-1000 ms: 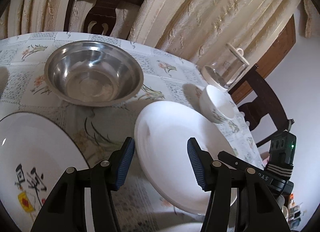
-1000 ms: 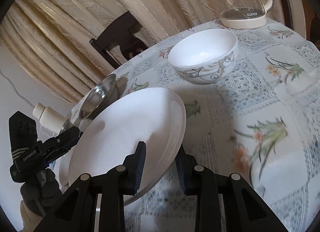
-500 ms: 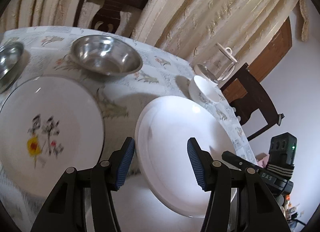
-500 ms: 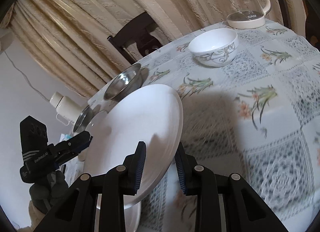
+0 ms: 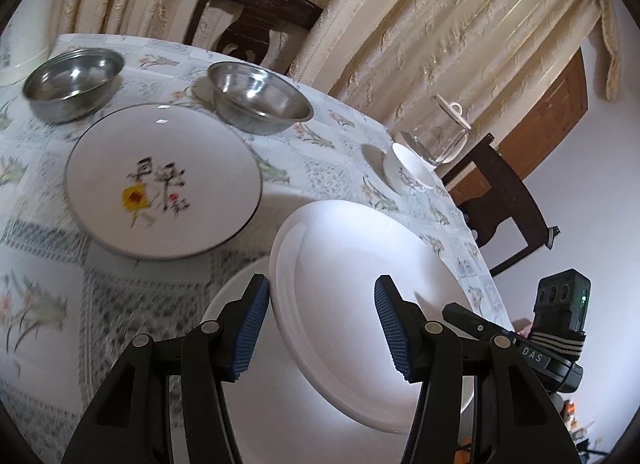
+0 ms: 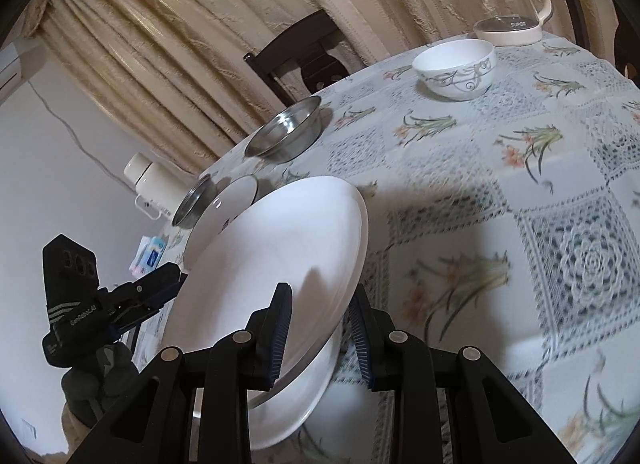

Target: Organize plates and bowls

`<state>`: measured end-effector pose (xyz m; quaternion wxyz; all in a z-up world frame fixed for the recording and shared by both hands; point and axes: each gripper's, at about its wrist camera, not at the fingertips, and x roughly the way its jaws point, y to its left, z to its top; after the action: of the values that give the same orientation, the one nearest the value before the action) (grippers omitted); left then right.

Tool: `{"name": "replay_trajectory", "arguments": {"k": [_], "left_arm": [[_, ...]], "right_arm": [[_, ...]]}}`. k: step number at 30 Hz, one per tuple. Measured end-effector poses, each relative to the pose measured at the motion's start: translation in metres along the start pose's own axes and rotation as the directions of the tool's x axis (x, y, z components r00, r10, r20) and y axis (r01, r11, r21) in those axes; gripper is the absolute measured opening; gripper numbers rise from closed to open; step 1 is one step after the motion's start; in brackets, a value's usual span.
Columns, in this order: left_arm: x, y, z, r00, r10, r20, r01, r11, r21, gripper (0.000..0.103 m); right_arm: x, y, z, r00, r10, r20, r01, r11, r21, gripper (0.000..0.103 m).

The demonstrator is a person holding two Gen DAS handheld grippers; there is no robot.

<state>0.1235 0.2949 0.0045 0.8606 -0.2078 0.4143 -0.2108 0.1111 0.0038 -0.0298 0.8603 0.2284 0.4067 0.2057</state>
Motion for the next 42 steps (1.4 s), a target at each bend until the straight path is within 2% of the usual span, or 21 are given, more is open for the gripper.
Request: {"name": "replay_trajectory", "arguments": {"k": [7, 15, 17, 21, 24, 32, 42], "left_arm": [[-0.015, 0.013, -0.025, 1.000, 0.003, -0.015, -0.003, 0.999, -0.037, 0.056], [-0.020, 0.021, -0.038, 1.000, 0.008, -0.017, -0.009, 0.999, -0.052, 0.056], [-0.026, 0.016, -0.038, 0.999, -0.037, 0.005, 0.037, 0.999, -0.030, 0.054], [-0.037, -0.006, -0.034, 0.998, -0.044, 0.052, 0.041, 0.997, 0.063, 0.054], [-0.040, -0.010, -0.033, 0.997, -0.047, 0.059, 0.042, 0.996, 0.081, 0.054], [-0.032, 0.005, -0.036, 1.000, -0.006, 0.026, 0.006, 1.000, 0.006, 0.054], [-0.025, 0.015, -0.039, 0.999, 0.043, 0.015, -0.044, 0.999, 0.006, 0.055]], "right_arm": [[0.001, 0.007, -0.019, 1.000, 0.002, -0.025, -0.002, 1.000, -0.007, 0.032], [0.002, 0.012, -0.029, 1.000, -0.002, -0.025, 0.002, 1.000, -0.022, 0.032], [0.001, 0.015, -0.030, 1.000, -0.003, -0.020, 0.002, 0.999, -0.036, 0.032], [0.004, 0.021, -0.033, 0.999, -0.011, -0.031, 0.009, 0.998, -0.058, 0.032], [0.005, 0.023, -0.035, 0.999, -0.016, -0.028, 0.014, 0.998, -0.065, 0.032], [0.005, 0.024, -0.036, 0.999, -0.014, -0.032, 0.012, 0.998, -0.069, 0.032], [0.001, 0.028, -0.039, 0.999, -0.035, -0.022, 0.033, 0.996, -0.082, 0.032]]}}
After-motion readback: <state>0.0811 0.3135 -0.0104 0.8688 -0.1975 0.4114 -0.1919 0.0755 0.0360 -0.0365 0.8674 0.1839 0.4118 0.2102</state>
